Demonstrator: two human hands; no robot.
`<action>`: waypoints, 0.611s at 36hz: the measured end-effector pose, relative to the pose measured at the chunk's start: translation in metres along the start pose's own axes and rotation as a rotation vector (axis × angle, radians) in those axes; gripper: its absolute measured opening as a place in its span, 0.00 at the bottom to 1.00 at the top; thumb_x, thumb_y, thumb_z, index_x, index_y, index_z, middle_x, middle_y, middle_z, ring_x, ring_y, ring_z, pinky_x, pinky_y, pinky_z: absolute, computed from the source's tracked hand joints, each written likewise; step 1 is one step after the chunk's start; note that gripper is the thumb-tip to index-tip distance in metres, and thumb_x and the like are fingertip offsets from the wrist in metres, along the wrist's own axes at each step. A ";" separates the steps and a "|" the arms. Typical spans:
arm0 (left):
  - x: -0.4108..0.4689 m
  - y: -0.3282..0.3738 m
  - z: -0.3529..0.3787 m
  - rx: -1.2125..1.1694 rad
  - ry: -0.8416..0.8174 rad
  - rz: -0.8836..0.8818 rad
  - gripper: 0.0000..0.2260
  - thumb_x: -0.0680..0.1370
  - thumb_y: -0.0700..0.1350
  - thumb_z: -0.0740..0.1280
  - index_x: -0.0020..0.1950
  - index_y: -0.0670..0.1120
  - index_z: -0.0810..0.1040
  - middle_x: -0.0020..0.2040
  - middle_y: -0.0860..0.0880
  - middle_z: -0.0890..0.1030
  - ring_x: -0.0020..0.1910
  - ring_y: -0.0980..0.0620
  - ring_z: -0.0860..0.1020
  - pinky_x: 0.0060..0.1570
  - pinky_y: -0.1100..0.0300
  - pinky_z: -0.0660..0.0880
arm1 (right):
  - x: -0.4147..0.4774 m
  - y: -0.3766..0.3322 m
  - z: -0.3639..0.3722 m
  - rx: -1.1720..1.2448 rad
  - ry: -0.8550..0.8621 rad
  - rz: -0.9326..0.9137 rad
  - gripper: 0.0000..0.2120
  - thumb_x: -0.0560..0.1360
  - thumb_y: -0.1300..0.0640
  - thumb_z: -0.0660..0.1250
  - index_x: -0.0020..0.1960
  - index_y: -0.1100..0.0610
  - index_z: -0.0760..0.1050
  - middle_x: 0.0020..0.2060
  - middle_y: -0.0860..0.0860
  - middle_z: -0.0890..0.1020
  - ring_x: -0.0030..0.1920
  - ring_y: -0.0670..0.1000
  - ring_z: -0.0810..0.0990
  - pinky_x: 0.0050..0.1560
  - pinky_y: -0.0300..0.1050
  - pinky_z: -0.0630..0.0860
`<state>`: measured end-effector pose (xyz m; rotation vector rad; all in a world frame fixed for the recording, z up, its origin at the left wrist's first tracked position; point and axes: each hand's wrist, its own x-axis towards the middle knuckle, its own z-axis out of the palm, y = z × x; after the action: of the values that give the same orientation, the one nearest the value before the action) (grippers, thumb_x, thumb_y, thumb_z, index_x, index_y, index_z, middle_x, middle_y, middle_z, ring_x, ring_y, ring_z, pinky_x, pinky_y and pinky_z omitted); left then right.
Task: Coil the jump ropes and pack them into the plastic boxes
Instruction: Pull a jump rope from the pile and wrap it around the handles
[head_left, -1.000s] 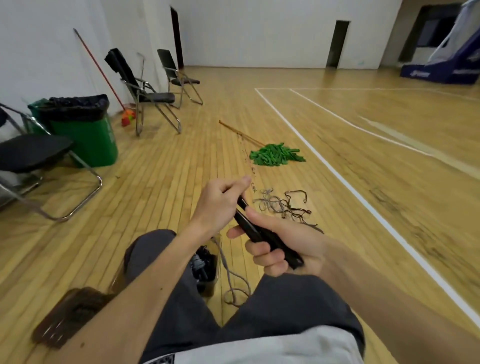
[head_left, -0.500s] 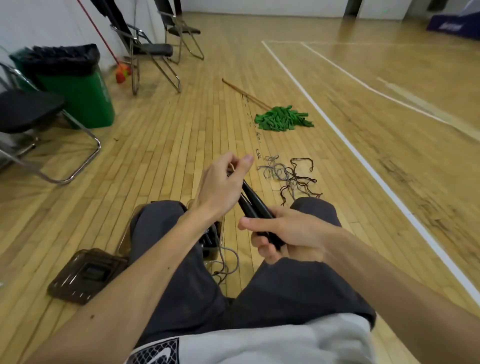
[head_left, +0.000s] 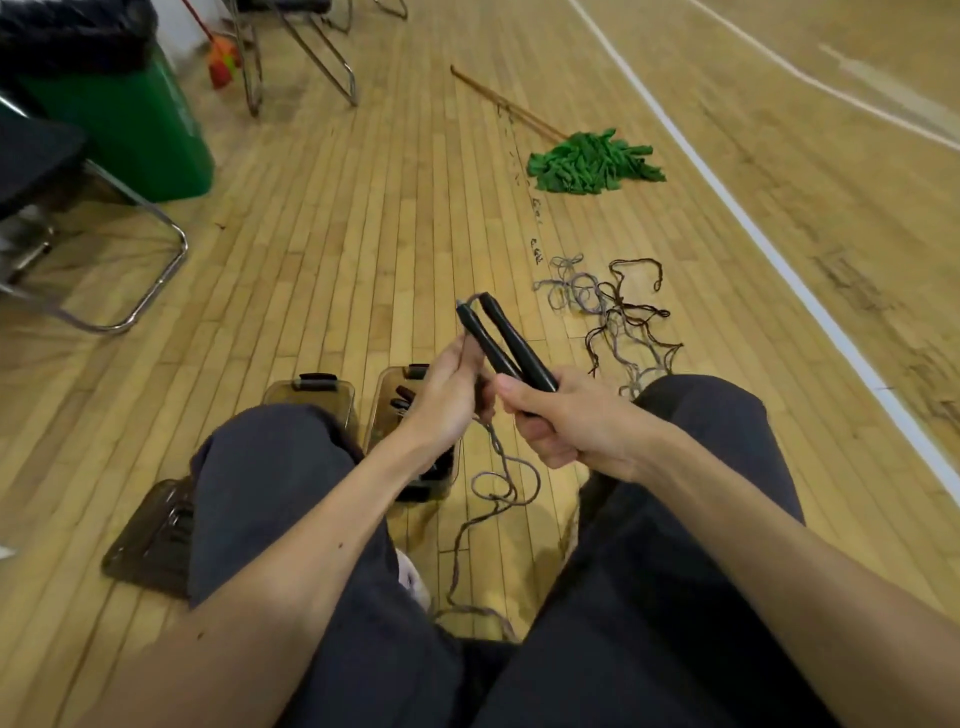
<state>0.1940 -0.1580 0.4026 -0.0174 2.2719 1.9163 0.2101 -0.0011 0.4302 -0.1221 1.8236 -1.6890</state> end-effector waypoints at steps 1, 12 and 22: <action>0.004 0.000 -0.001 0.046 -0.010 -0.020 0.18 0.87 0.51 0.50 0.60 0.41 0.73 0.43 0.41 0.75 0.34 0.53 0.73 0.30 0.67 0.73 | 0.007 0.000 -0.004 -0.021 0.003 -0.006 0.13 0.83 0.50 0.63 0.42 0.54 0.68 0.29 0.48 0.65 0.27 0.46 0.60 0.26 0.38 0.58; 0.057 -0.016 -0.034 1.340 -0.158 0.193 0.14 0.85 0.44 0.58 0.71 0.47 0.66 0.56 0.46 0.80 0.53 0.45 0.80 0.44 0.54 0.74 | 0.069 0.002 -0.048 -0.424 0.070 0.017 0.05 0.81 0.51 0.67 0.51 0.51 0.74 0.33 0.50 0.72 0.27 0.45 0.67 0.26 0.37 0.69; 0.066 -0.025 -0.033 1.461 -0.421 0.388 0.15 0.84 0.53 0.58 0.59 0.45 0.77 0.54 0.47 0.80 0.54 0.47 0.80 0.47 0.56 0.73 | 0.093 0.036 -0.051 -0.624 -0.078 0.245 0.07 0.82 0.49 0.66 0.49 0.51 0.73 0.35 0.52 0.73 0.35 0.52 0.71 0.32 0.41 0.71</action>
<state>0.1277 -0.1881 0.3739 0.9074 2.8048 -0.0899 0.1236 0.0048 0.3596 -0.2109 2.1458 -0.8982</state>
